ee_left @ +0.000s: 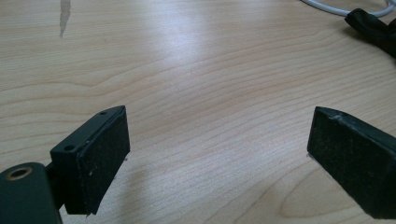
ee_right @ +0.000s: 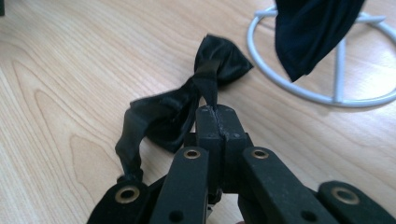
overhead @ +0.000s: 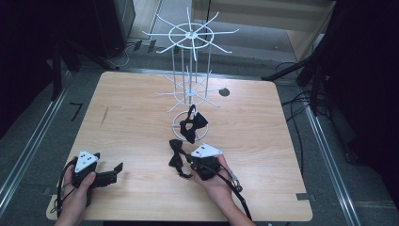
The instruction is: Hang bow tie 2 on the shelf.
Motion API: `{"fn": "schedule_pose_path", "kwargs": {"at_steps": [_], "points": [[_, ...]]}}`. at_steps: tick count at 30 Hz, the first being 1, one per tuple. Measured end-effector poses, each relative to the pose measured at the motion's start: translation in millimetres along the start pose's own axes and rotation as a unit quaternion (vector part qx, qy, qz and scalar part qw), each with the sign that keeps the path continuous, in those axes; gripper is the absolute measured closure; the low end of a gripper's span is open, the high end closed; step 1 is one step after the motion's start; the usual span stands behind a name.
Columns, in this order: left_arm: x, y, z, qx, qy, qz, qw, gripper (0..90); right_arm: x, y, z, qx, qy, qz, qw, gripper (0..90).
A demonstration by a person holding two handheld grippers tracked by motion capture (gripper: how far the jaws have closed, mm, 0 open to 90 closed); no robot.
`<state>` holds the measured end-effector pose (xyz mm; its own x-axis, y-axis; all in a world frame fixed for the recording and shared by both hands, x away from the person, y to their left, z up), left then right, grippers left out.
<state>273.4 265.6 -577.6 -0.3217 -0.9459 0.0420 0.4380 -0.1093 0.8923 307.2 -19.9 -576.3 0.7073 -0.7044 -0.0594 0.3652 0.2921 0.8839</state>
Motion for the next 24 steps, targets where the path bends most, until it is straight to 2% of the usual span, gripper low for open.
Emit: {"fn": "schedule_pose_path", "kwargs": {"at_steps": [10,18,24], "points": [[0.0,0.1,0.1,0.0,0.0,0.0,1.0,6.2,16.7,5.4,13.1,0.012,-0.013,-0.02,0.9996,90.0],[0.0,0.2,0.3,0.002,0.0,0.0,1.0,6.2,26.5,15.4,31.2,0.038,-0.017,-0.035,0.9985,90.0],[0.2,0.1,0.4,0.001,0.0,-0.001,1.0,6.2,37.5,23.5,43.0,0.061,-0.035,-0.044,0.9966,90.0]]}}
Point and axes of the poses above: each handheld gripper's, and its own axes: z roughly backward along the jaws, y roughly out of its top, x roughly to its right, the point moved 9 cm from there along -z, roughly forward along the jaws, and after that the axes turned 9 degrees about x, right-handed, at the moved point
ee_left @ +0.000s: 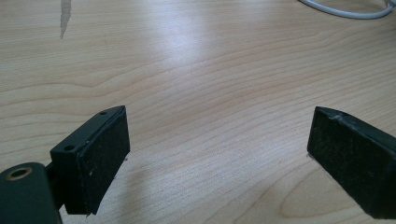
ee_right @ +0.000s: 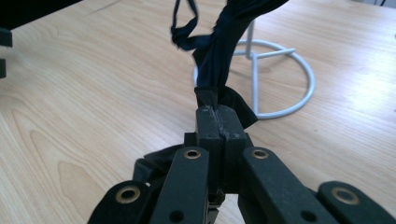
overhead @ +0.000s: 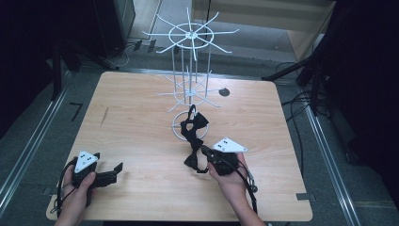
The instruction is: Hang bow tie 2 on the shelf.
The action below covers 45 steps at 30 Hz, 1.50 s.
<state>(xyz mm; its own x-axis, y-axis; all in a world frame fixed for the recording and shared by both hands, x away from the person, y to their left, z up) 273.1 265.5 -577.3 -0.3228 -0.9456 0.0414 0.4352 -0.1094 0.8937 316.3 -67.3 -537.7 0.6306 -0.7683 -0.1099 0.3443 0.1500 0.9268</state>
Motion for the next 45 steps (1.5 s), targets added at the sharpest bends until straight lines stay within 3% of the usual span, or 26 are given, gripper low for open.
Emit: {"fn": "schedule_pose_path", "kwargs": {"at_steps": [27,45], "points": [[0.5,-0.2,-0.1,-0.002,-0.001,-0.003,1.0,6.2,37.3,33.2,24.9,0.062,-0.047,-0.03,0.9965,90.0],[-1.6,1.3,-0.1,0.006,0.005,0.002,1.0,6.1,51.8,63.2,40.0,0.123,-0.08,-0.058,0.9875,90.0]]}}
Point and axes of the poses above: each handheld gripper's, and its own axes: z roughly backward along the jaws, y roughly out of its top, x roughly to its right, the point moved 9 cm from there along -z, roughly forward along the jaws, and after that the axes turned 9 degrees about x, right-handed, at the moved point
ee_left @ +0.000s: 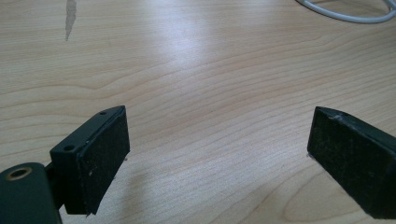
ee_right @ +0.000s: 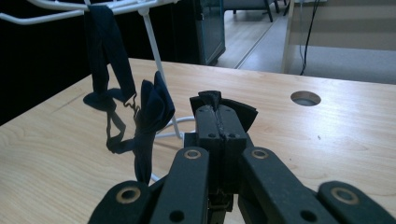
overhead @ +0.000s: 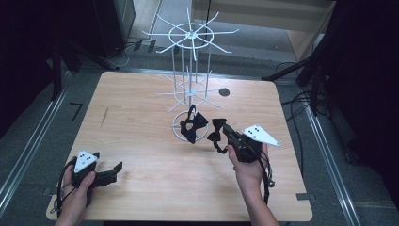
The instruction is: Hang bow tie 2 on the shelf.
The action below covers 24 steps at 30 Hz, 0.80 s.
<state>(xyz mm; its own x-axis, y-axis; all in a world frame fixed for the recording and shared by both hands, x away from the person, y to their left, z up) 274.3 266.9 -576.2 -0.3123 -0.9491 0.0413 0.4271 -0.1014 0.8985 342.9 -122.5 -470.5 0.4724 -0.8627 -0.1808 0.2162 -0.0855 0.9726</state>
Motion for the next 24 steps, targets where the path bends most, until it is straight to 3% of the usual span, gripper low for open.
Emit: {"fn": "schedule_pose_path", "kwargs": {"at_steps": [12,24], "points": [[-6.9,2.9,2.0,0.018,0.016,0.015,0.9996,6.1,3.2,16.8,0.9,0.023,-0.005,-0.001,0.9997,90.0],[-9.9,3.0,2.7,0.02,0.022,0.022,0.9993,6.0,-0.4,31.3,-2.7,0.037,-0.003,-0.004,0.9993,90.0]]}}
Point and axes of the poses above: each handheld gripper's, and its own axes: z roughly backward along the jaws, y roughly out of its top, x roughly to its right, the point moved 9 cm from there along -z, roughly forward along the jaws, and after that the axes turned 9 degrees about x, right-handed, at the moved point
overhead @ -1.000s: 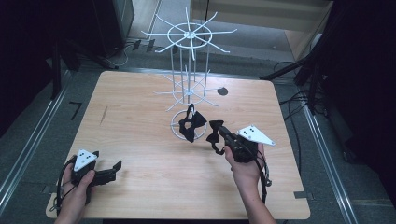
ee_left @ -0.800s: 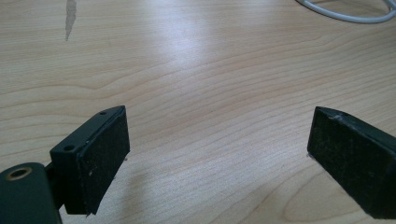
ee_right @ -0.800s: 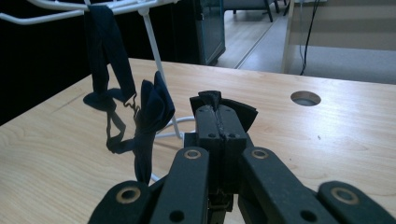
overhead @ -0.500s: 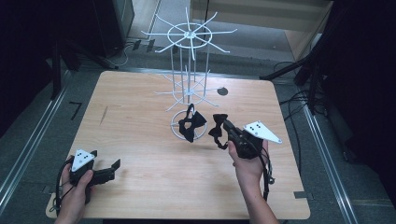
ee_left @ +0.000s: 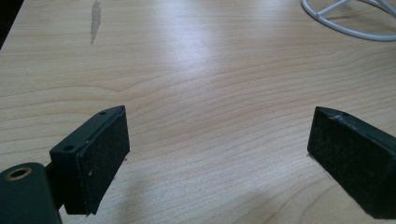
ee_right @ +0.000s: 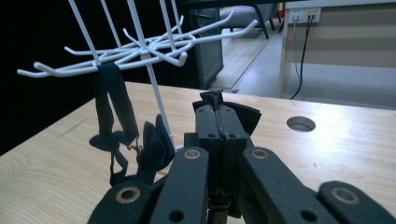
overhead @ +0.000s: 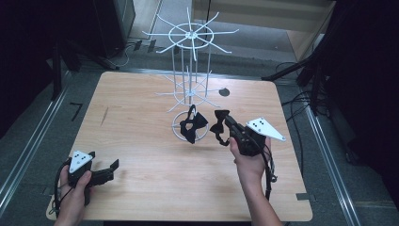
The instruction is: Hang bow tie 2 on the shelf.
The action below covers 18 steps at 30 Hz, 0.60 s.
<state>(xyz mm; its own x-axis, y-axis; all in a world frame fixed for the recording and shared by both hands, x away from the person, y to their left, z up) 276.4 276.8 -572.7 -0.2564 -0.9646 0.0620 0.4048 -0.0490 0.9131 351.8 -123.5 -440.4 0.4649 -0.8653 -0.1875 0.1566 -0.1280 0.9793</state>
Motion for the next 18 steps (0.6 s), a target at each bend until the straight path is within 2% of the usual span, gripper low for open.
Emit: {"fn": "schedule_pose_path", "kwargs": {"at_steps": [7,18], "points": [[0.0,0.0,0.0,0.0,-0.001,0.0,1.0,6.1,-3.5,5.5,-3.8,0.005,-0.001,-0.004,1.0,90.0],[-0.1,-0.1,0.1,-0.002,-0.002,0.0,1.0,6.1,-0.1,14.8,-7.9,0.011,-0.01,-0.009,0.9998,90.0]]}}
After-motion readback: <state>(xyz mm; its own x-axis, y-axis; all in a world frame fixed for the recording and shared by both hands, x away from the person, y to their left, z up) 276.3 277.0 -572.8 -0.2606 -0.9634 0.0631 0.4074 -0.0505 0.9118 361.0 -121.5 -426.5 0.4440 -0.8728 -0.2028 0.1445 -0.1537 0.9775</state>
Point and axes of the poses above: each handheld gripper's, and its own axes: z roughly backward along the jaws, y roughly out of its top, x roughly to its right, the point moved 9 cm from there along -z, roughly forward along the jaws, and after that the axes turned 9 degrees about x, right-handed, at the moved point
